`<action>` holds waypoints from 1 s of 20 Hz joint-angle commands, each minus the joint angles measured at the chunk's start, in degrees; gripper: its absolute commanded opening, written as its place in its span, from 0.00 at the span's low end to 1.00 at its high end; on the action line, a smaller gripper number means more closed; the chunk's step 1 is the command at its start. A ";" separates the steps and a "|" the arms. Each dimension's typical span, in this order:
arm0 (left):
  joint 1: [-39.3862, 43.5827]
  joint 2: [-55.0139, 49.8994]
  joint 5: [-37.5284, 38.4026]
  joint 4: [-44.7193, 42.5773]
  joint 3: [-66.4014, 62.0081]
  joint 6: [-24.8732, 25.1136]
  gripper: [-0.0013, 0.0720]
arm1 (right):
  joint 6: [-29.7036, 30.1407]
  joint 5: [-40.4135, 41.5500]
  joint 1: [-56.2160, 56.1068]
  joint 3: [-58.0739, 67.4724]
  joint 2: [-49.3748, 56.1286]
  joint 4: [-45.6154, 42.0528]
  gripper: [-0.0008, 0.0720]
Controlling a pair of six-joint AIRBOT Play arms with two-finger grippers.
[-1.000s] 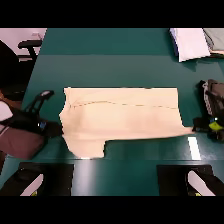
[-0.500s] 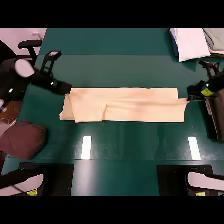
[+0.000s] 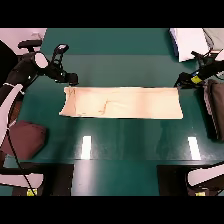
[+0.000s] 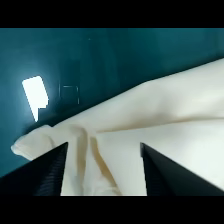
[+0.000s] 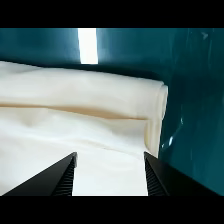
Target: Fold the shirts.
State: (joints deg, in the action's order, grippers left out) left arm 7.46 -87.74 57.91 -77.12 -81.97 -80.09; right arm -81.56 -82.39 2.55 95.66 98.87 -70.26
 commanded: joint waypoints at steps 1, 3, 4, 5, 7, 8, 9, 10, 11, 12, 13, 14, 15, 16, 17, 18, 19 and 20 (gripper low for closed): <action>0.00 -0.52 5.07 1.84 -2.71 -0.48 0.75 | 2.69 -0.72 3.65 -1.16 -0.98 5.18 0.71; 0.00 -0.52 6.60 4.33 -2.75 -0.39 0.13 | 4.09 -0.63 7.98 -7.28 -3.48 7.65 0.71; 0.00 -0.52 6.36 5.70 -2.75 -0.31 0.07 | 5.14 -0.55 10.12 -10.29 -4.26 9.46 0.71; 0.00 -0.52 5.66 7.15 -2.75 -0.46 0.07 | 6.03 -0.44 12.17 -13.20 -4.61 11.28 0.71; 0.07 -0.55 4.28 12.63 -2.58 -0.44 0.07 | 7.67 0.07 15.50 -18.97 -4.39 14.95 0.71; 0.48 -0.66 3.58 15.58 -2.58 -0.44 0.07 | 8.59 0.63 16.22 -21.27 -3.93 15.76 0.71; 1.25 -0.68 2.16 16.39 -2.27 -0.46 0.06 | 9.09 1.62 16.61 -23.69 -3.32 16.85 0.71; 2.58 -0.74 0.39 16.37 -1.84 -0.48 0.06 | 10.36 2.43 16.57 -25.59 -2.62 18.58 0.71; 3.98 -0.76 -1.46 16.35 -1.14 -0.55 0.06 | 11.80 3.41 16.17 -27.17 -1.75 21.16 0.71; 5.66 -0.76 -3.10 16.35 -0.44 -0.76 0.06 | 13.05 4.15 15.52 -28.30 -1.05 23.87 0.71; 7.56 -1.03 -4.66 16.24 -0.09 -0.92 0.06 | 13.51 5.07 14.51 -28.92 -0.31 25.70 0.71; 9.40 -1.73 -6.21 16.31 -0.15 -0.98 0.05 | 13.51 5.73 13.31 -28.65 0.39 25.83 0.68; 10.95 -2.58 -8.20 16.31 -0.17 -1.03 0.05 | 13.55 5.77 11.74 -28.00 0.85 25.68 0.49; 12.46 -3.67 -9.70 16.35 -0.17 -1.77 0.05 | 13.62 5.73 10.49 -27.30 0.79 25.59 0.26; 13.73 -4.92 -10.38 16.52 -0.17 -3.04 0.05 | 13.75 5.68 9.66 -26.34 0.24 25.62 0.06; 15.13 -6.45 -10.36 16.87 -0.52 -3.06 0.05 | 13.75 5.68 9.20 -25.00 -0.87 25.66 0.03; 16.44 -8.07 -10.14 16.90 -1.22 -2.95 0.05 | 13.70 5.20 8.81 -23.19 -2.38 25.70 0.03; 17.70 -9.70 -9.97 16.90 -2.19 -2.75 0.05 | 13.35 4.09 8.55 -21.31 -4.09 25.75 0.03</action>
State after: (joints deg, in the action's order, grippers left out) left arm 21.54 -94.02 49.60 -60.84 -83.02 -82.32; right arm -68.38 -76.95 12.58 71.37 97.14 -45.91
